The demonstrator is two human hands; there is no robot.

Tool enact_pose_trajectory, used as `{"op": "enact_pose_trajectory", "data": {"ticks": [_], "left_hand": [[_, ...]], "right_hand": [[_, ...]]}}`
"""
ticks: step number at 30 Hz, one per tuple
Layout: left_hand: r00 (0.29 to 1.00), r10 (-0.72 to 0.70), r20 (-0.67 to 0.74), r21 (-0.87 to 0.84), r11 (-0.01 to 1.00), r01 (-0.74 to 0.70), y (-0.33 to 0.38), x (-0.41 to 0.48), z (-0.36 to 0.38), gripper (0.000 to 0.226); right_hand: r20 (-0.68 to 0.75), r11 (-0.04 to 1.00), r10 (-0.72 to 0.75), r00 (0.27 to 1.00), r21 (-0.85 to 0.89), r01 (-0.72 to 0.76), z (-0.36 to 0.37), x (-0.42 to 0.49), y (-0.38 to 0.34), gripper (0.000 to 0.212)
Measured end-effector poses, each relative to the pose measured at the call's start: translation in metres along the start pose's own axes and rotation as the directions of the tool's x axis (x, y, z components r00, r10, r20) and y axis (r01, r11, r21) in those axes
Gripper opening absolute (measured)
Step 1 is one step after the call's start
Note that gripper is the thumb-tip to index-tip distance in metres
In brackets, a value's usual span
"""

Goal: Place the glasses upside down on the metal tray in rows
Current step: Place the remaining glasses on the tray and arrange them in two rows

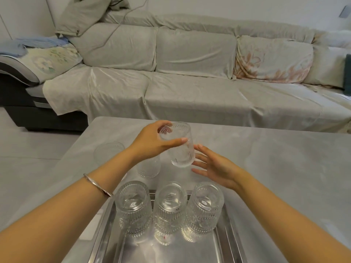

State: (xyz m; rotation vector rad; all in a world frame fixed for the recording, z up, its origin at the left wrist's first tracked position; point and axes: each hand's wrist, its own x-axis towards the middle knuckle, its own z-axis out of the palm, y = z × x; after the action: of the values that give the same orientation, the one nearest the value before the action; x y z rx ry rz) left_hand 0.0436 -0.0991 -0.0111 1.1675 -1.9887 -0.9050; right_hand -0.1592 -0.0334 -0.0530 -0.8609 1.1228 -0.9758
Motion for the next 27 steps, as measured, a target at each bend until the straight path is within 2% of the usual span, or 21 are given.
{"op": "enact_pose_trajectory", "data": {"ticks": [5,9,13,17,20,22,27], "left_hand": [[0.995,-0.092,-0.047,-0.309,0.948,0.073,0.041,-0.018,-0.018,0.079],[0.996,-0.090,-0.023,-0.373,0.925,0.075,0.060,-0.041,-0.033,0.063],[0.994,-0.091,0.059,-0.393,0.914,0.107,0.060,-0.071,-0.051,0.083],[0.966,-0.128,0.224,-0.364,0.908,0.205,0.055,-0.101,-0.072,0.081],[0.935,-0.104,0.339,-0.317,0.923,0.217,0.051,-0.129,-0.077,0.068],[0.915,-0.076,0.396,-0.309,0.927,0.211,0.046,-0.155,-0.075,0.056],[0.945,0.003,0.328,-0.351,0.929,0.119,0.036,-0.176,-0.062,0.046]], "right_hand": [[0.035,0.980,-0.078,0.996,0.189,0.070,0.022,-0.029,-0.022,0.058],[0.072,0.956,-0.086,0.994,0.288,0.062,0.049,-0.053,-0.032,0.066],[-0.014,0.963,-0.161,0.987,0.219,0.160,0.068,-0.074,-0.039,0.058],[-0.031,0.955,-0.292,0.956,0.041,0.293,0.083,-0.098,-0.048,0.047],[-0.034,0.935,-0.346,0.938,-0.092,0.342,0.099,-0.116,-0.046,0.065],[0.014,0.918,-0.361,0.932,-0.172,0.358,0.117,-0.127,-0.036,0.070],[0.075,0.863,-0.410,0.909,-0.290,0.413,0.130,-0.134,-0.029,0.076]]}}
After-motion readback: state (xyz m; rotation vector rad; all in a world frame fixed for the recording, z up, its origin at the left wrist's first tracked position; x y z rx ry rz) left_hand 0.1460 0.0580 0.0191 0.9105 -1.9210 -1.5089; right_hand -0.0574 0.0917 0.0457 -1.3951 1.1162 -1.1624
